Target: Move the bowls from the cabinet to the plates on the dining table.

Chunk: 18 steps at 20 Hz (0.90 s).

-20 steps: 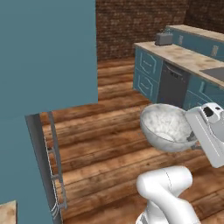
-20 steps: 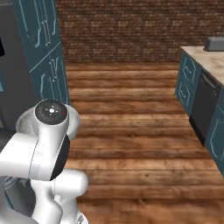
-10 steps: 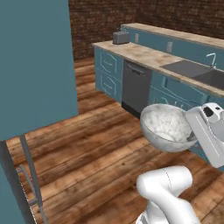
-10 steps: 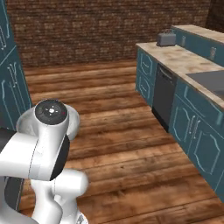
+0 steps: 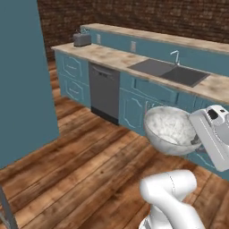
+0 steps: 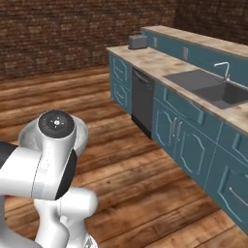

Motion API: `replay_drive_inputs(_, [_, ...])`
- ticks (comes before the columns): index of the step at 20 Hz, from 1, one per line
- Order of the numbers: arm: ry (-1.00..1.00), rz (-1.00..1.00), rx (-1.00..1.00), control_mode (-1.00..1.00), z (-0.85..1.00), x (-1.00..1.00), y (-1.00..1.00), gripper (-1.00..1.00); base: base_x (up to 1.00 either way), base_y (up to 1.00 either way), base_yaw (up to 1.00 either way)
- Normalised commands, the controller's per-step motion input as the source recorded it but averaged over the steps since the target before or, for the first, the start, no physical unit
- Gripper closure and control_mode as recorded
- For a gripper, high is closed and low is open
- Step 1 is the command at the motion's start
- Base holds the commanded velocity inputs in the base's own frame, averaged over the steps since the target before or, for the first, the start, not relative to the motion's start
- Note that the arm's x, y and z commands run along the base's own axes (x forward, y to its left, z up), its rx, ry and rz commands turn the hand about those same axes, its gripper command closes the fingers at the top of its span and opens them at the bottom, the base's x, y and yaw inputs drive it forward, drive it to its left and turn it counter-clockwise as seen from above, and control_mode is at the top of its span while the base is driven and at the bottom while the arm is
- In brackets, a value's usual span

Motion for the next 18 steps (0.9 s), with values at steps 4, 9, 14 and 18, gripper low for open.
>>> replay_drive_inputs(4, [0.0,0.0,0.0,1.0,0.0,0.0,0.0,1.0,0.3,-0.16,-0.39])
replay_drive_inputs(9, [0.0,0.0,0.0,1.0,0.0,0.0,0.0,1.0,0.33,-0.16,-0.38])
replay_drive_inputs(14, [0.0,0.0,0.0,1.0,0.0,0.0,0.0,1.0,0.35,-0.13,-0.37])
replay_drive_inputs(18, [0.0,0.0,0.0,1.0,0.0,0.0,0.0,1.0,0.35,-0.1,-0.38])
